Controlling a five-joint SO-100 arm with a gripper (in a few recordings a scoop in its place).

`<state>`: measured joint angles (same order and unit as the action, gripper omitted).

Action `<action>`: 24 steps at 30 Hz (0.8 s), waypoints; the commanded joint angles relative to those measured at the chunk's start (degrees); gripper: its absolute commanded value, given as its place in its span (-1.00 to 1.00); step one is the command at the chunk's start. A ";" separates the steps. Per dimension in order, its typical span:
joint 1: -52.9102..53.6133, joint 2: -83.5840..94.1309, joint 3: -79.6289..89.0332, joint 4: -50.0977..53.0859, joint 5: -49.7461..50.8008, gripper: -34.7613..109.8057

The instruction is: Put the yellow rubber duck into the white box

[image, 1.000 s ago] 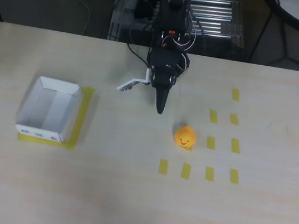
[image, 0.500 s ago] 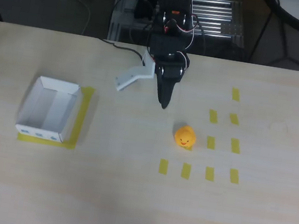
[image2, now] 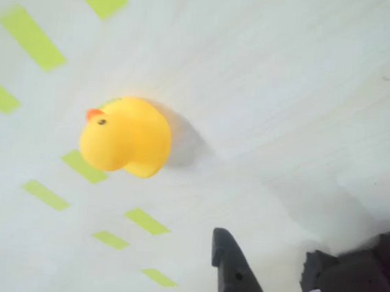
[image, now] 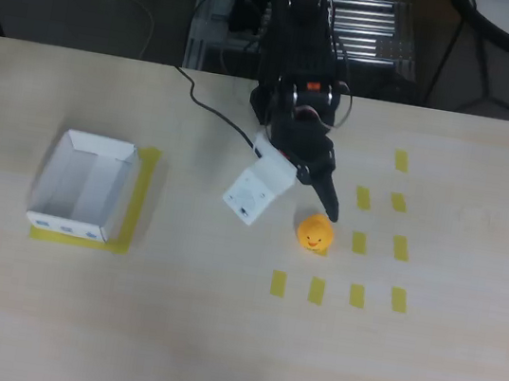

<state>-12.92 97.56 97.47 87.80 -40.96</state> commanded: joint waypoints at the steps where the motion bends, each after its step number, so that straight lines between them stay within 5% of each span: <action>1: -4.13 -3.52 -5.19 -0.53 0.88 0.22; 24: -4.83 -28.04 -19.42 -2.37 4.66 0.10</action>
<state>-18.11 69.26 84.29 85.61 -36.56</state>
